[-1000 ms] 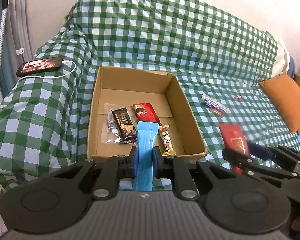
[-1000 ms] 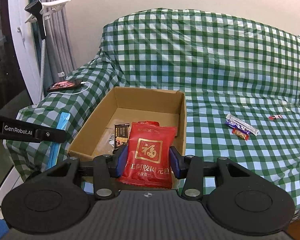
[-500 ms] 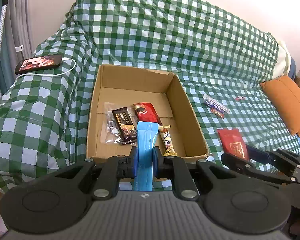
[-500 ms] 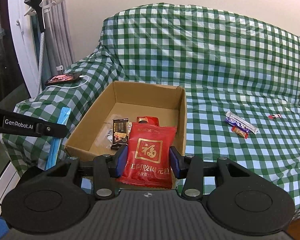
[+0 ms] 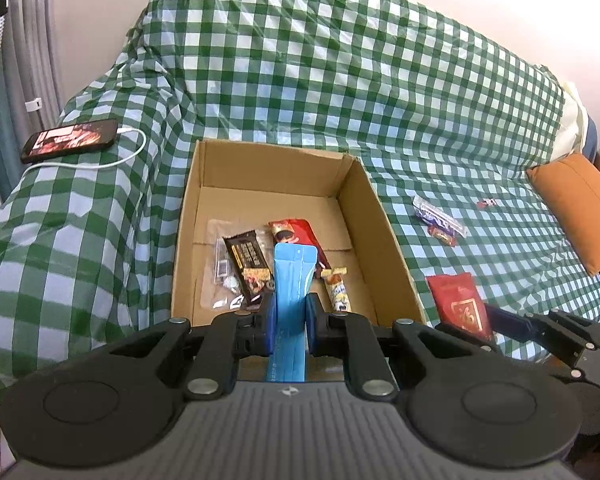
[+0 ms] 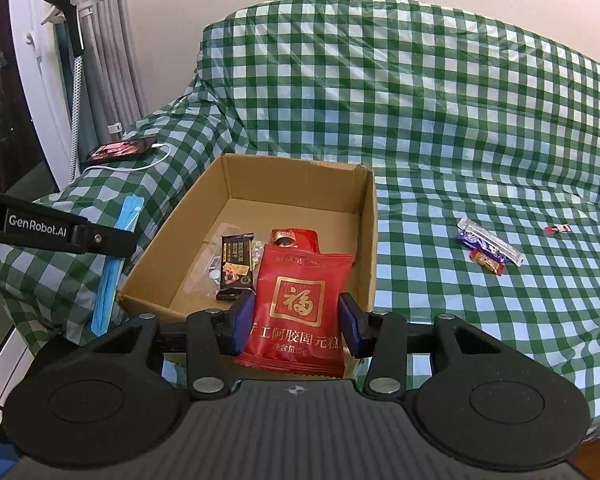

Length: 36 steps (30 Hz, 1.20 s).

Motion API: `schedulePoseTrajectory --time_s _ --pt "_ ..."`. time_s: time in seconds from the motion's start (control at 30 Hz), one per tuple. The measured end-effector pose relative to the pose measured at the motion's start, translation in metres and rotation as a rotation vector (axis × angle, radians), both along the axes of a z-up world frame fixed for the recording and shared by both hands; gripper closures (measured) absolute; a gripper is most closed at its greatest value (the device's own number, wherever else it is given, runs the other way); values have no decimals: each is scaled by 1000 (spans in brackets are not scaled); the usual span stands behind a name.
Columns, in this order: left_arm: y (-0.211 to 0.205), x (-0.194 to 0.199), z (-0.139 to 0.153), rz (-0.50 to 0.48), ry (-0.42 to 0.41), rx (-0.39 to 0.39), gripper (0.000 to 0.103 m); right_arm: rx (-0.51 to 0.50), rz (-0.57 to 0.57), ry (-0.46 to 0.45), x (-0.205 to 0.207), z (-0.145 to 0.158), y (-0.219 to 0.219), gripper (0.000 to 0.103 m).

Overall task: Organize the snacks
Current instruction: 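Lower both snacks into the box and open both tools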

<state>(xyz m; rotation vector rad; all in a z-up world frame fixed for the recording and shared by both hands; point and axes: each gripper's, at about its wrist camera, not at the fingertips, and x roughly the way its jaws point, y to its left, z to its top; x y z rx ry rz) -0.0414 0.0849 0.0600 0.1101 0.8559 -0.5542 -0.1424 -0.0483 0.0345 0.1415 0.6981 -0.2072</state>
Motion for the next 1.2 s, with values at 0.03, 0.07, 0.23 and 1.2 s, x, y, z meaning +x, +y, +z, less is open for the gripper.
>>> schedulePoseTrajectory --time_s 0.03,0.07,0.23,1.2 --pt "-2 4 0 0 0 0 87 0 1 2 4 0 -2 55" --pt "-5 7 0 -1 -1 0 87 0 1 5 7 -1 -3 55" --pt "-19 29 -3 -2 -3 10 87 11 -6 15 27 -7 -16 55" --pt "-75 150 -82 47 65 124 87 88 -25 143 141 -76 -66 55"
